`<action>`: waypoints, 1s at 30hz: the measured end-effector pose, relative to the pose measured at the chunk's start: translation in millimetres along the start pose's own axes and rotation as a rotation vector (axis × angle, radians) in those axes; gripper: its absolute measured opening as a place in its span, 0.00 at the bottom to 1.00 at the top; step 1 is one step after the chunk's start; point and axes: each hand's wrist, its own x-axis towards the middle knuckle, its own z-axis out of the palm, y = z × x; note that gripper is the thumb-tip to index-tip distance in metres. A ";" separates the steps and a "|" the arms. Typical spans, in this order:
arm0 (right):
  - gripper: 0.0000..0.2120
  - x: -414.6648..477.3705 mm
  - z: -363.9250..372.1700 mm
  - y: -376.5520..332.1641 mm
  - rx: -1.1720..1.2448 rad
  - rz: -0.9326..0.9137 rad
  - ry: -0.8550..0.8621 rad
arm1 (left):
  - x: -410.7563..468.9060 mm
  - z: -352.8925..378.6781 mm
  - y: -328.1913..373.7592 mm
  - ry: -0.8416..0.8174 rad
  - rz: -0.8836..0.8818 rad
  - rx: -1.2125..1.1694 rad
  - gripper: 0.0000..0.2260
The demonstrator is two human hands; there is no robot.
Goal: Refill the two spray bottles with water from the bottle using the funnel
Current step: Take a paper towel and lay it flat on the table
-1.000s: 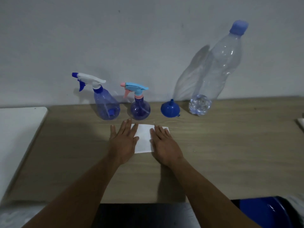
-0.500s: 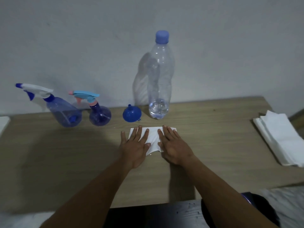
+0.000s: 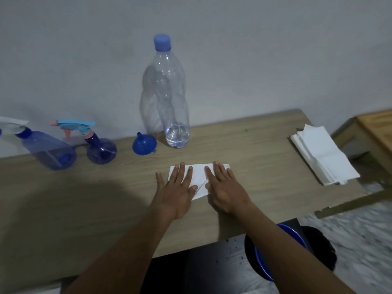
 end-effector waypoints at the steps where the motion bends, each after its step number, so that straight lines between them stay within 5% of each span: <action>1: 0.33 -3.4 2.7 -7.7 -0.016 0.008 -0.008 | -6.0 0.9 -4.4 -0.012 0.002 0.001 0.28; 8: 0.30 -20.2 29.8 -98.6 -0.011 0.066 -0.030 | -60.1 8.8 -72.7 -0.067 0.018 0.004 0.29; 16: 0.37 1.3 67.7 -235.4 -0.024 0.097 -0.032 | -114.8 9.0 -200.7 -0.052 0.005 0.065 0.30; 30: 0.33 52.7 106.3 -405.5 -0.079 -0.164 -0.095 | -208.2 27.4 -365.4 -0.036 -0.198 0.068 0.31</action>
